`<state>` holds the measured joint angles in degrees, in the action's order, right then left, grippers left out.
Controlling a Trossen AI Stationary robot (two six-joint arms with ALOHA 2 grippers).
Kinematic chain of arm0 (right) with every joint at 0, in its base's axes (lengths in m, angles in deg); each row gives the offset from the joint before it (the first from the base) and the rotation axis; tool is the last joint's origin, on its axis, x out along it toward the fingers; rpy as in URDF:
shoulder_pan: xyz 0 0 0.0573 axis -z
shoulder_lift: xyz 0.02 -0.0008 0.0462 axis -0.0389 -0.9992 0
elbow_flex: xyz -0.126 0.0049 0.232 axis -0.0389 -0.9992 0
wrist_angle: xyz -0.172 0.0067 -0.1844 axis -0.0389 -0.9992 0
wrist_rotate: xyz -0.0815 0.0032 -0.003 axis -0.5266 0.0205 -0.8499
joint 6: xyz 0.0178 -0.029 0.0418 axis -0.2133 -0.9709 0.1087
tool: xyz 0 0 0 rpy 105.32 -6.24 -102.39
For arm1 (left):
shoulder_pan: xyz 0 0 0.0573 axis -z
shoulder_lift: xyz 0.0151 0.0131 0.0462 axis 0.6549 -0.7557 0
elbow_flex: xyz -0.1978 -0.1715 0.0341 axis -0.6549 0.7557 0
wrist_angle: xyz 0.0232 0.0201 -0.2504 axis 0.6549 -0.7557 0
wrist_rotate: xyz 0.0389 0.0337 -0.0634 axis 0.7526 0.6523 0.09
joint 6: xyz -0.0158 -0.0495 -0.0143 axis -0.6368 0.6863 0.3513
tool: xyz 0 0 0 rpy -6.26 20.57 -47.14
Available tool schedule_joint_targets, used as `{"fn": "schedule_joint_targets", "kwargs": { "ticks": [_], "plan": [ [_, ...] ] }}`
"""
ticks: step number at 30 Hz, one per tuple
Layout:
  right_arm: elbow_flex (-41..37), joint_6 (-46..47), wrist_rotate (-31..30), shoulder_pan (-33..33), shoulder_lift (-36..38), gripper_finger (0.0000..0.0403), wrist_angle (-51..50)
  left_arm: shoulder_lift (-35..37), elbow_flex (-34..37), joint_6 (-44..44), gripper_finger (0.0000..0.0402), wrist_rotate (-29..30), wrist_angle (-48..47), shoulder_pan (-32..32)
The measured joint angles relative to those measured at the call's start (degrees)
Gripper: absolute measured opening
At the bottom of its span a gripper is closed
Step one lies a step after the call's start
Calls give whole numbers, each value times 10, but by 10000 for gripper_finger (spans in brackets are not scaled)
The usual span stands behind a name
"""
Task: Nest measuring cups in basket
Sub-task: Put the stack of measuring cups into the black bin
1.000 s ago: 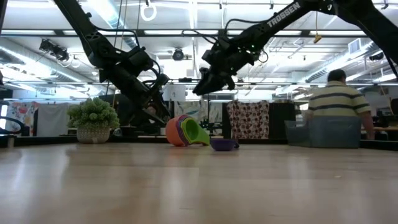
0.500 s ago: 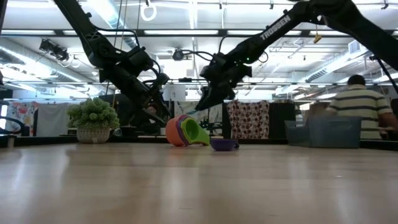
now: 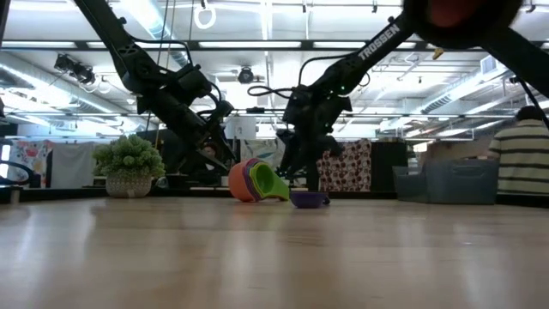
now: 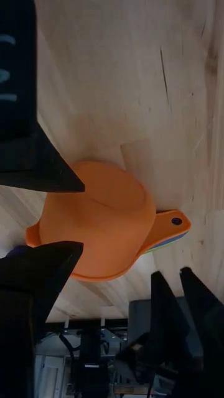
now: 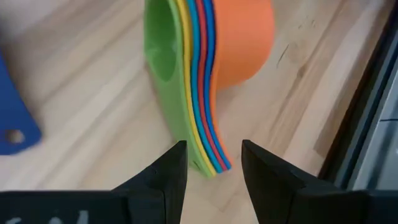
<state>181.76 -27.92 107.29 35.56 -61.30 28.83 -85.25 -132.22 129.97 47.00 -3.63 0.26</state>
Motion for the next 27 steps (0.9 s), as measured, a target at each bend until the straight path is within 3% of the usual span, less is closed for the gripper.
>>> {"fn": "schedule_joint_targets", "kwargs": {
  "ticks": [27],
  "plan": [
    [-30, -2, 60, -3, 0, 155, 53, 0, 0, 0, 141, 0, 0, -1]
  ]
}}
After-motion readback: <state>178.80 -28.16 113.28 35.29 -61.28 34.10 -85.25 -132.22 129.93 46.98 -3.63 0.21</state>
